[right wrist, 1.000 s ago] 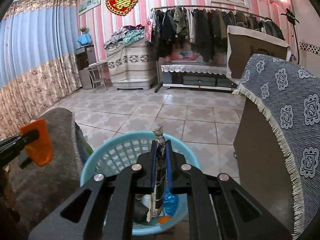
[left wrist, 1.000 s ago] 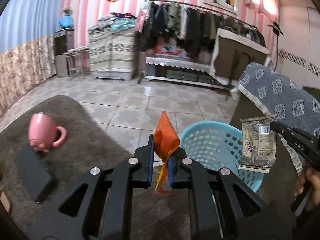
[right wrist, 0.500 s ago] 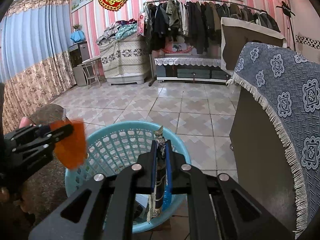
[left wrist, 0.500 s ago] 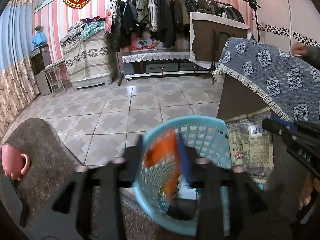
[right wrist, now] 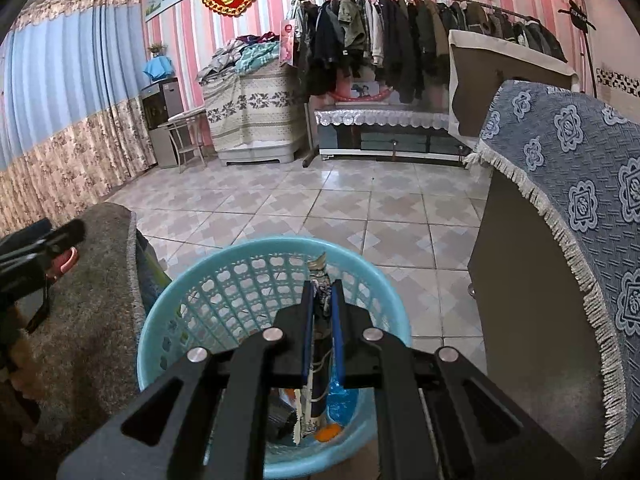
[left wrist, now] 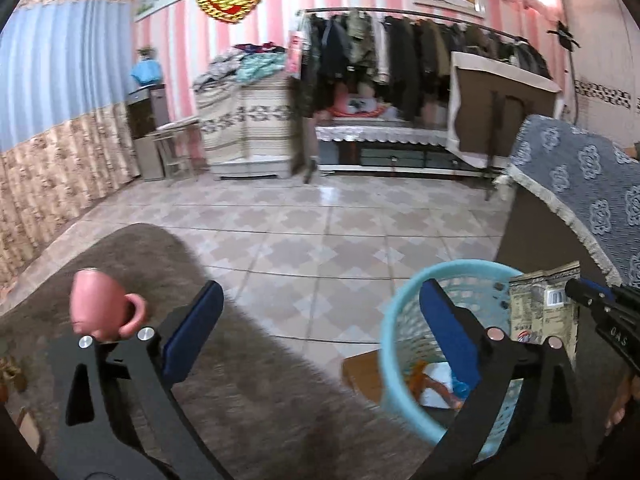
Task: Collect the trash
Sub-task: 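Move both open tools from the basket back over the rug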
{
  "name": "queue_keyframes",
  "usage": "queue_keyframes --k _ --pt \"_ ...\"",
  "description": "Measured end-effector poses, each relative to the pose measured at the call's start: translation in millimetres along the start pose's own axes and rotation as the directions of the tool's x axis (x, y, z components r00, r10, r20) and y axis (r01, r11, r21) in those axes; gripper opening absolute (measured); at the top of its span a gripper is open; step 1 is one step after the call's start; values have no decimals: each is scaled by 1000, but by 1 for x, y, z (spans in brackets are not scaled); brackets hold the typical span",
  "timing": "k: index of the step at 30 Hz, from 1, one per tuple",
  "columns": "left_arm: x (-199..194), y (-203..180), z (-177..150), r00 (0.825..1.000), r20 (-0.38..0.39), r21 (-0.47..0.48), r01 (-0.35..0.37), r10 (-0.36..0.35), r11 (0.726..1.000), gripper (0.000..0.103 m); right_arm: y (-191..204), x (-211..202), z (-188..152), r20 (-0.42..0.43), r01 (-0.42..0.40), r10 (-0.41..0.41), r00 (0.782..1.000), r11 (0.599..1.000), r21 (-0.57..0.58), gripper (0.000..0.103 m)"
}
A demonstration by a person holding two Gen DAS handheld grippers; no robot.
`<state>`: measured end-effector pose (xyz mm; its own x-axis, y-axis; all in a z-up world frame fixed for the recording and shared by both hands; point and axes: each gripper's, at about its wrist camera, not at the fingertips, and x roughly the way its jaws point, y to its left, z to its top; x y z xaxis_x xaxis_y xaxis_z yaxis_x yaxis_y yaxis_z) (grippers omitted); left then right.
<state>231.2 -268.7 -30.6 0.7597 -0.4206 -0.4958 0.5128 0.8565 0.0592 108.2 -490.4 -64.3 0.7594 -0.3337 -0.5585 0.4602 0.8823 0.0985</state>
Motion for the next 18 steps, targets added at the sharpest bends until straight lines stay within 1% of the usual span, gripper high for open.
queue_keyframes --k 4,5,6,7,8,10,11,12,13,14,15,18 --pt "-18 21 -7 997 22 3 -68 68 998 96 7 8 2 -12 11 -11 1000 1000 -5 11" --pt "-22 27 -8 997 25 2 -78 78 997 96 8 10 2 -15 14 -14 1000 1000 -5 18" --pt "-27 32 -10 996 28 -2 -89 89 996 97 9 10 2 -18 20 -20 1000 1000 -4 33" --pt "-32 38 -11 995 31 -6 -99 99 995 97 11 10 2 -18 23 -23 1000 1000 -4 40" --pt "-35 41 -11 994 32 -9 -107 107 994 97 14 10 1 -17 28 -28 999 1000 -7 45" --pt "-44 52 -14 992 33 -24 -125 125 992 97 18 10 2 -17 42 -42 999 999 -22 46" --pt "-48 57 -15 991 33 -34 -128 129 991 97 20 11 2 -19 50 -51 999 998 -31 53" --pt "-51 61 -15 991 33 -40 -131 132 991 97 23 9 3 -18 58 -59 998 998 -36 66" --pt "-56 65 -17 990 35 -48 -136 137 990 97 24 8 3 -13 63 -63 998 997 -37 73" --pt "-60 69 -17 989 39 -53 -141 143 989 97 28 3 3 2 70 -70 998 997 -41 83" --pt "-64 71 -19 987 45 -56 -151 154 987 97 28 0 4 16 75 -75 997 996 -46 89" --pt "-76 82 -22 981 57 -69 -179 183 981 97 37 -10 8 45 84 -81 996 994 -74 94"
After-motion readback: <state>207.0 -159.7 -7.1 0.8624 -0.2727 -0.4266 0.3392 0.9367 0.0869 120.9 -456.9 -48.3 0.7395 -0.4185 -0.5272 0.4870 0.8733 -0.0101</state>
